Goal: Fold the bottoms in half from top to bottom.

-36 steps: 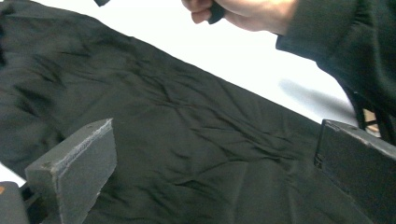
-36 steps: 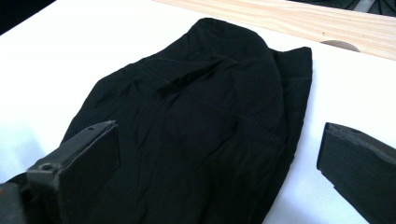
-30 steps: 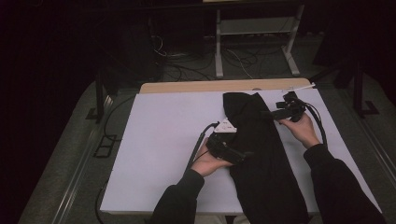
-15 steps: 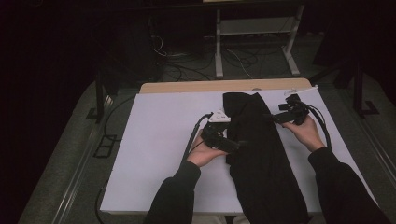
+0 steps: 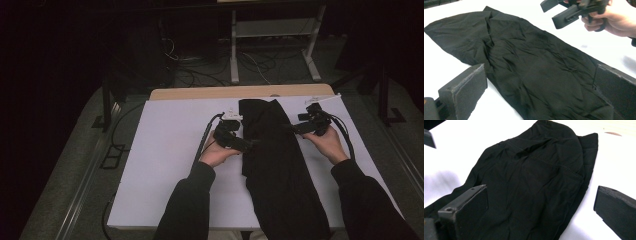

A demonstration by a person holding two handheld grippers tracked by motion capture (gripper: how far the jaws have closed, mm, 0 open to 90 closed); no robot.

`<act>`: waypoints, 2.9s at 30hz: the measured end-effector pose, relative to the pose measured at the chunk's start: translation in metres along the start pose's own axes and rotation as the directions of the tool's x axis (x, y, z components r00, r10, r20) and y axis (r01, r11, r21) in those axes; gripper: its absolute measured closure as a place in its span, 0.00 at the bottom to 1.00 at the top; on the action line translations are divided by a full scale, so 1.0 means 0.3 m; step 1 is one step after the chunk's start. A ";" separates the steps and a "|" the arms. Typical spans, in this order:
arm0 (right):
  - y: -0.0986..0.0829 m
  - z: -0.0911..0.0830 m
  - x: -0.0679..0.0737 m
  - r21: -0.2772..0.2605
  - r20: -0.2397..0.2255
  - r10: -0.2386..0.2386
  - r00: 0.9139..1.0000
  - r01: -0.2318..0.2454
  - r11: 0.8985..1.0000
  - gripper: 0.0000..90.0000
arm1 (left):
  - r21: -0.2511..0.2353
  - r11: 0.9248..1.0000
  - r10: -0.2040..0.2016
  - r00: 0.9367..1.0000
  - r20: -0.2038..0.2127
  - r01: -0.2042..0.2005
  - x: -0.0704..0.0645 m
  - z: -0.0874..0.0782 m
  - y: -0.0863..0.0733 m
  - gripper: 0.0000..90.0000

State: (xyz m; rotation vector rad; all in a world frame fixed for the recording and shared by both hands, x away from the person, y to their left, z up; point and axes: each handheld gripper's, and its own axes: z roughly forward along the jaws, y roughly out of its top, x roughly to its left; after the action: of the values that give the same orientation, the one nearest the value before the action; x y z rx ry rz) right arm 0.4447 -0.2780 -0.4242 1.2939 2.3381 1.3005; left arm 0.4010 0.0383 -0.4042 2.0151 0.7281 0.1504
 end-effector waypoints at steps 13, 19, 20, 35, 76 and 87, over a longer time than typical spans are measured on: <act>0.057 0.016 -0.019 0.014 -0.025 0.011 1.000 -0.011 1.000 0.00 | 0.054 0.995 -0.080 0.996 -0.043 0.082 0.103 0.091 0.014 0.00; 0.075 0.033 -0.038 0.031 -0.015 0.022 1.000 -0.021 0.999 0.00 | 0.069 0.988 -0.133 0.988 -0.081 0.138 0.152 0.119 0.013 0.00; 0.077 0.037 -0.044 0.038 -0.010 0.024 1.000 -0.024 0.999 0.00 | 0.074 0.987 -0.139 0.987 -0.086 0.145 0.158 0.123 0.012 0.00; 0.065 0.089 -0.121 0.052 0.025 0.128 0.991 -0.130 0.990 0.00 | -0.010 0.963 -0.270 0.961 -0.068 0.269 0.234 0.162 -0.009 0.00; 0.029 0.172 -0.146 0.077 0.030 0.204 0.978 -0.206 0.976 0.65 | -0.078 0.910 -0.411 0.911 -0.036 0.408 0.239 0.229 -0.034 0.46; 0.025 0.182 -0.136 0.078 0.056 0.259 0.964 -0.262 0.962 0.90 | -0.071 0.894 -0.447 0.891 -0.077 0.442 0.227 0.259 -0.044 0.75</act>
State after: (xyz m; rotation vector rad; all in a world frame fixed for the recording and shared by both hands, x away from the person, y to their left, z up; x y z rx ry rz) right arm 0.5021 -0.2735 -0.4615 1.6882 2.2737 1.2353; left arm 0.4807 0.0224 -0.4695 1.7491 1.2130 -0.0094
